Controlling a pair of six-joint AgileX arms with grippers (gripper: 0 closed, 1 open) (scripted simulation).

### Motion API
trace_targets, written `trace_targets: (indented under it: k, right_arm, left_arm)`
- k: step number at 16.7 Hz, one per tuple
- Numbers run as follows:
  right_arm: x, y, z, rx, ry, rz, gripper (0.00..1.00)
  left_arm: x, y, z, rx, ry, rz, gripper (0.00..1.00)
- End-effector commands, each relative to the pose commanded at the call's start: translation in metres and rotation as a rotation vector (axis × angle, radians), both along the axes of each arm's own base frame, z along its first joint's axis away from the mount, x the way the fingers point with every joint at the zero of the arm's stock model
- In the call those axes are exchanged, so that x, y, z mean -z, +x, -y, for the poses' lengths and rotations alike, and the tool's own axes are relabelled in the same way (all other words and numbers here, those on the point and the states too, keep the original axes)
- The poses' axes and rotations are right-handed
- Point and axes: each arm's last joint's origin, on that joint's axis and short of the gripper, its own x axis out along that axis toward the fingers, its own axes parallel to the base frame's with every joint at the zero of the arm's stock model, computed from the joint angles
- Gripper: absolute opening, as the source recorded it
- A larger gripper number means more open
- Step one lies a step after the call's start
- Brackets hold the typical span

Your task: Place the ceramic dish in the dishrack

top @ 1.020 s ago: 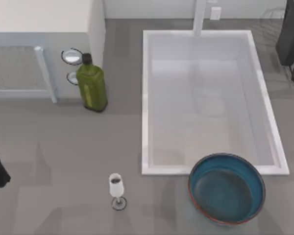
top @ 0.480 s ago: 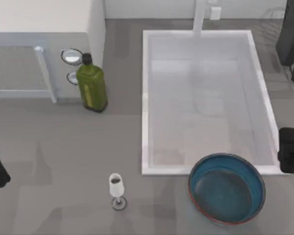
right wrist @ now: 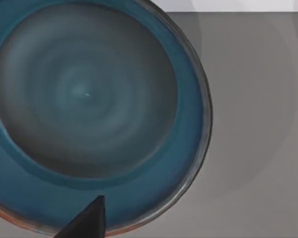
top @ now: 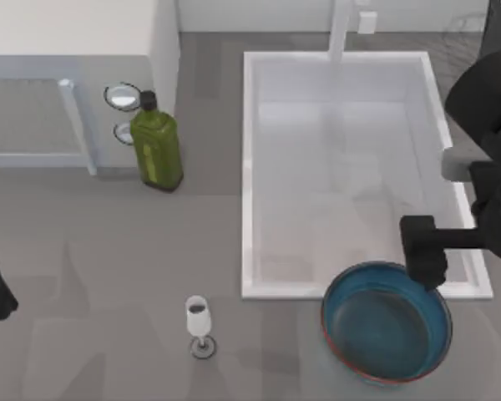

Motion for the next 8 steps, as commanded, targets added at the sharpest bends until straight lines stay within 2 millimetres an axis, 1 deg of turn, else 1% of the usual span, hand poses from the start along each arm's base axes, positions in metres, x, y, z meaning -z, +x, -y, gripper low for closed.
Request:
trace_targets:
  k: [2,6,8]
  right_arm:
    - [0.0005,0.0026,-0.0040,0.000,-0.010,-0.017,1.00]
    - [0.0004,0.0027,-0.0026,0.003,-0.008,-0.014,1.00]
    - [0.0052,0.0031,-0.0031,0.002,-0.010,-0.018,1.00]
  left_arm:
    - [0.0000,0.0000,0.0000,0.000,0.000,0.000,1.00]
    - [0.0000,0.0000,0.0000,0.000,0.000,0.000,1.00]
    - [0.0000,0.0000,0.0000,0.000,0.000,0.000,1.00]
